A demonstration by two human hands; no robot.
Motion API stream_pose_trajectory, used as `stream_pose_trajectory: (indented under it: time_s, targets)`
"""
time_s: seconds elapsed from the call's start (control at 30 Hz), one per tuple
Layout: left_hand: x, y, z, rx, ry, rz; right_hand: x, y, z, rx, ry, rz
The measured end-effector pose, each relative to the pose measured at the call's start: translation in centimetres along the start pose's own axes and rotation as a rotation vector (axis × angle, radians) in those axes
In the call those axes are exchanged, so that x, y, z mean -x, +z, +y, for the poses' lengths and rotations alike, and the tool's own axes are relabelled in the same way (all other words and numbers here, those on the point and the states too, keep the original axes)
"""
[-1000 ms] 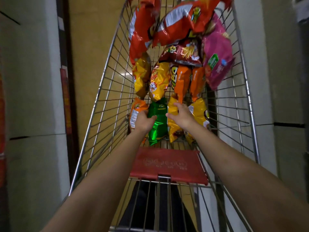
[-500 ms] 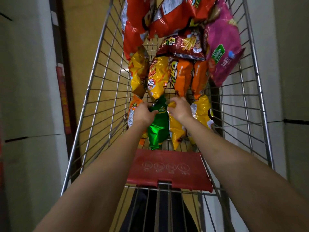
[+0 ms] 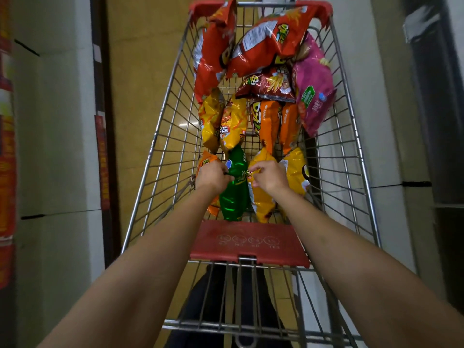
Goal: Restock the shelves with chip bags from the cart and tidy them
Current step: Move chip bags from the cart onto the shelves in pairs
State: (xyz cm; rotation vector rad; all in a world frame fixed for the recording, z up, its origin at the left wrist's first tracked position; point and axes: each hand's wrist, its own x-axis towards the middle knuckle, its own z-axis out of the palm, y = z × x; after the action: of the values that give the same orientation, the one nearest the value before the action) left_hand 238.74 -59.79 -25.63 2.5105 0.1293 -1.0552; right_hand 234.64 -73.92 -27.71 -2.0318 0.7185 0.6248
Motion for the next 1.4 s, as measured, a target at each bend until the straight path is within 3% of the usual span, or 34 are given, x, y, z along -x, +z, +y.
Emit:
stream_pose_trajectory:
  time_s: [0.27,0.7,0.97,1.23,1.4]
  targets:
    - [2.8,-2.9,1.9,-0.007,0.088,0.019,5.2,-0.9,-1.8,-0.026,0.009,0.067]
    - [9.5,-8.4,-0.5,0.211,0.168,-0.006,13.4,-0.1,-9.6,0.252,-0.101,0.122]
    - [14.8,-11.7,0.4,0.192,0.385,0.176,18.3,-1.5,-13.4,0.297,-0.153,0.178]
    - [19.6,-16.2,1.3,0.087,0.677,0.343,22.7,-3.3,-17.3,0.213,-0.202,0.42]
    - [21.4,-20.3,-0.5,0.189,0.676,0.484,25.5,-5.8,-19.3,0.085,-0.187,0.564]
